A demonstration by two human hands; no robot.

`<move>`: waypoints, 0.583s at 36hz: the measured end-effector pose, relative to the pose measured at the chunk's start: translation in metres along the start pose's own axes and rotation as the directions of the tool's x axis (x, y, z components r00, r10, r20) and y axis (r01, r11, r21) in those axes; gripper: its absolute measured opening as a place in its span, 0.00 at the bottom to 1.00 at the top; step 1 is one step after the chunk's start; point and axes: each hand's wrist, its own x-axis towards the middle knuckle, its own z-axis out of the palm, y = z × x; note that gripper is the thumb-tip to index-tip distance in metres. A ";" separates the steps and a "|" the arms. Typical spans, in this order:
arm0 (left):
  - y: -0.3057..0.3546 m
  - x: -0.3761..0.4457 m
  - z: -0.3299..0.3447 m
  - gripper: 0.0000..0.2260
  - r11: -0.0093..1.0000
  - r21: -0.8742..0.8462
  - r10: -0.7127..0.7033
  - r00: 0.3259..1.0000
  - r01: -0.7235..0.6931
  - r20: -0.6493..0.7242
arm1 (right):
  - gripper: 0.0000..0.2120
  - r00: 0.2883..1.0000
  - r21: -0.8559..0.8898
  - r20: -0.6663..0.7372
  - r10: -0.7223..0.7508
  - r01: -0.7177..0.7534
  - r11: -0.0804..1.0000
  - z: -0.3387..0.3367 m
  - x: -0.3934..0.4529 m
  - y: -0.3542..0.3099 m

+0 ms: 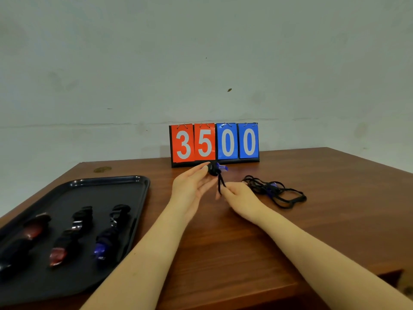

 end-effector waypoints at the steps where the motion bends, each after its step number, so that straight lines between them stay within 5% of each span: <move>1: 0.000 0.001 -0.001 0.13 1.000 -0.004 0.004 1.000 -0.004 -0.031 | 0.16 1.000 -0.055 0.012 -0.011 0.011 0.998 0.001 0.000 0.000; 11: -0.005 0.012 -0.015 0.11 0.913 0.393 0.219 0.943 -0.108 -0.250 | 0.12 0.975 -0.364 0.035 -0.221 0.218 0.905 0.007 -0.002 0.000; 16: -0.007 0.013 -0.020 0.12 0.615 0.777 0.379 0.915 -0.136 -0.139 | 0.09 0.945 -0.410 -0.017 -0.328 0.293 0.864 0.005 -0.004 -0.002; 21: -0.009 0.010 -0.016 0.12 0.368 0.910 0.310 0.948 -0.189 0.072 | 0.10 0.940 -0.328 -0.111 -0.322 0.271 0.905 0.002 -0.001 0.001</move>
